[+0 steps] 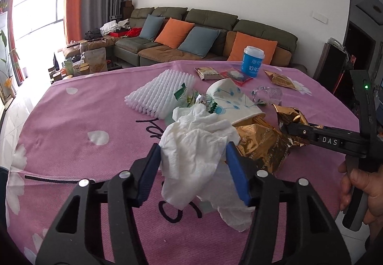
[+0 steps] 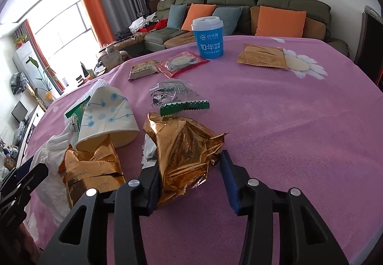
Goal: Collect trash
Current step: 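Grasp the gold foil wrapper with the right tool while the left tool grasps a white tissue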
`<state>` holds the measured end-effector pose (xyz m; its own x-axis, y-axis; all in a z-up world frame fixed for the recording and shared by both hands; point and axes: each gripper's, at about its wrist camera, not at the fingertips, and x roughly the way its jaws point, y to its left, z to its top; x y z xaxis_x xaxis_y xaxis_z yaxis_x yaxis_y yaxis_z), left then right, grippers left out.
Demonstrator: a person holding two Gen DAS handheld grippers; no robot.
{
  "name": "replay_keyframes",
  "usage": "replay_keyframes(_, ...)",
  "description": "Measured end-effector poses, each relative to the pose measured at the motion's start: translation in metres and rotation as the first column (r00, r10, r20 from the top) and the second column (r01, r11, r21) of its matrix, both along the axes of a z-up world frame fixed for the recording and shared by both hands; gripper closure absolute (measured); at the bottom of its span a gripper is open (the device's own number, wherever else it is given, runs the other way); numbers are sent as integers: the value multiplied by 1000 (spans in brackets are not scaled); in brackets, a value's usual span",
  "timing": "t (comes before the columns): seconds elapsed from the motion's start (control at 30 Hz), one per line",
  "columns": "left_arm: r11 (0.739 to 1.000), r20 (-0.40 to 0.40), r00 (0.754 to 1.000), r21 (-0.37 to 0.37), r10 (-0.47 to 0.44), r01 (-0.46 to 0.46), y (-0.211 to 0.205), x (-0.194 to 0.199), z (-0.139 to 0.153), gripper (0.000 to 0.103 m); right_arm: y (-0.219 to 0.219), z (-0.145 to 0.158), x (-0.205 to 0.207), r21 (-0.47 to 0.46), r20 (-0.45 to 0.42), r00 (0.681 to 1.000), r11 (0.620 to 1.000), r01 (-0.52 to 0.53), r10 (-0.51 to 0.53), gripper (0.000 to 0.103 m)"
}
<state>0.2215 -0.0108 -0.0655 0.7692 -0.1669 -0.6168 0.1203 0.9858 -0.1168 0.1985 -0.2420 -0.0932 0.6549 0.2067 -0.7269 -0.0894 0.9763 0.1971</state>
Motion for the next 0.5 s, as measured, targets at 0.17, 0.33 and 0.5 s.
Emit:
replay_keyframes(0.17, 998, 18, 999, -40, 40, -39, 12, -4, 1, 77, -1, 0, -4, -1, 5, 1000, 1000, -3, 3, 60)
replay_keyframes(0.33, 997, 61, 997, -64, 43, -39, 16, -13, 10, 71, -1, -1, -4, -2, 5, 1000, 1000, -4, 4, 60)
replay_keyframes(0.5, 996, 69, 996, -76, 54, -49, 21, -19, 13, 63, 1, -2, -6, -6, 8, 1000, 1000, -6, 6, 60)
